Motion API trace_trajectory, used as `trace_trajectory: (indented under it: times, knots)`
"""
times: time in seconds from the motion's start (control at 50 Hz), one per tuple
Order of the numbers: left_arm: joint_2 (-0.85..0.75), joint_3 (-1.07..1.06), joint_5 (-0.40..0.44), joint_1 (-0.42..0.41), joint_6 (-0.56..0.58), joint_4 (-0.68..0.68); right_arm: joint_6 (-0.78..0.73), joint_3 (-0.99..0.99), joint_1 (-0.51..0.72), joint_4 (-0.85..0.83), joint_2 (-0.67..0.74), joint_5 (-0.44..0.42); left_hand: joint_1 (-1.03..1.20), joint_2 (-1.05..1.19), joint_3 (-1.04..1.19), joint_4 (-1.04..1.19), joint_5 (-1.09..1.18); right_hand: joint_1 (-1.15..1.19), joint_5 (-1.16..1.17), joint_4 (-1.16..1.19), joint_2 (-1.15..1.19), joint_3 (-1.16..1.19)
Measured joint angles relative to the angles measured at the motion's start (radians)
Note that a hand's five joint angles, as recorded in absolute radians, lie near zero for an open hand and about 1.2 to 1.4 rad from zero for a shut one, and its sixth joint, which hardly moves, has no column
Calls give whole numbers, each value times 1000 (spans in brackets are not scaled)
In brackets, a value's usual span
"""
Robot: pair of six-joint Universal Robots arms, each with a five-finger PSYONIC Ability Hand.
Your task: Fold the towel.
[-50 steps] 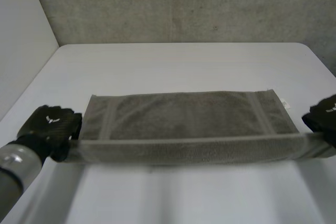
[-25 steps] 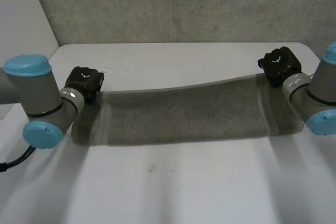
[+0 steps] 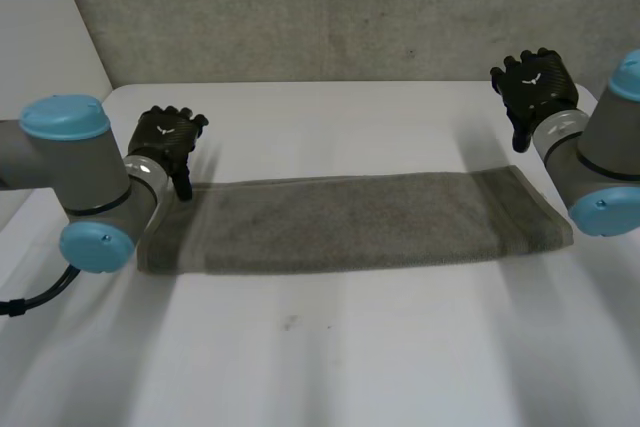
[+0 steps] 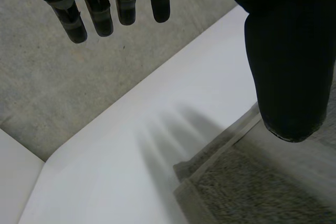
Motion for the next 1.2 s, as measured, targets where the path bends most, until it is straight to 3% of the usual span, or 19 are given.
trace_trajectory:
  times: [0.24,0.32,0.42,0.6,0.74,0.86,1.06,1.2]
  knots:
    - [252,-292,3,-3,-136,46,18,354,-19,56,-234,-5,0,-3,-1,-3,-1,16,12,3,4,5]
    - [309,-395,3,2,-209,109,15,436,-61,82,-259,-15,0,-4,-1,-3,-1,173,188,142,155,168]
    - [333,-461,3,7,-259,172,14,491,-112,84,-257,-45,0,-4,-1,-3,-1,332,345,307,321,327]
    - [351,-512,3,16,-276,235,14,551,-191,52,-186,-210,0,-4,-1,-4,-2,497,504,471,476,490]
    - [350,-516,4,17,-272,239,10,546,-204,23,-132,-247,0,-4,-1,-4,-2,707,703,681,697,699]
    - [349,-516,4,16,-271,238,10,537,-223,-25,-111,-240,0,-4,-1,-4,-2,1086,1096,1067,1073,1080]
    - [350,-516,2,18,-271,237,-21,502,-304,-52,-104,-117,0,-4,-1,-4,-2,1087,1102,1078,1073,1095]
    - [351,-518,2,17,-271,237,-119,477,-434,-17,-109,-45,0,-4,-1,-4,-2,1089,1102,1078,1073,1095]
